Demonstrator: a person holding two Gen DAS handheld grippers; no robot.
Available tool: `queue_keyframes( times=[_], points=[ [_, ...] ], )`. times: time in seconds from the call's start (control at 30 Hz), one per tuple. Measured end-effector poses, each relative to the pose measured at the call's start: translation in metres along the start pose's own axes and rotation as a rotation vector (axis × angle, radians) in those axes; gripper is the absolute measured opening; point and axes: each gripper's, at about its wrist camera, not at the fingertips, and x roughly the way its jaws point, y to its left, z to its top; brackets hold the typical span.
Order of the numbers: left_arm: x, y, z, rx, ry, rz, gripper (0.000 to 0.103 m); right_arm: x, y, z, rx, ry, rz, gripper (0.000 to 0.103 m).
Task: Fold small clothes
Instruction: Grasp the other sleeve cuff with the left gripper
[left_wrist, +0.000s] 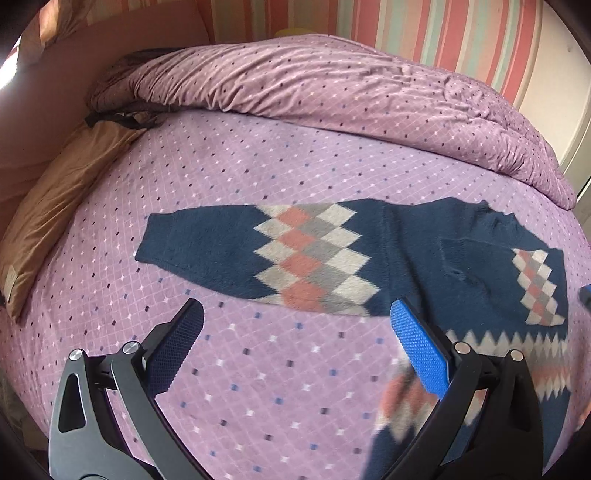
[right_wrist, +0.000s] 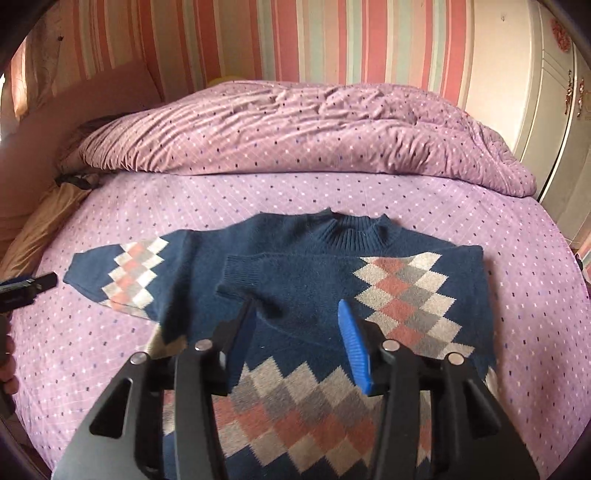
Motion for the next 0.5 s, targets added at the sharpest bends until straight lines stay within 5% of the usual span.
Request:
queue_keyframes(
  times=[0.03, 0.17, 0.5],
  points=[
    [0.005, 0.009, -0.001, 0.006, -0.005, 0.012, 0.100, -0.006, 0.003, 0.000, 0.008, -0.006, -0.001, 0.059],
    [0.035, 0.057, -0.003, -0.015, -0.001, 0.015, 0.100, -0.024, 0.020, -0.004, 0.029, -0.026, 0.000, 0.060],
    [0.136, 0.180, -0.013, -0.266, 0.041, -0.306, 0.100, 0.003, 0.084, -0.033, -0.066, 0.033, -0.025, 0.060]
  ],
)
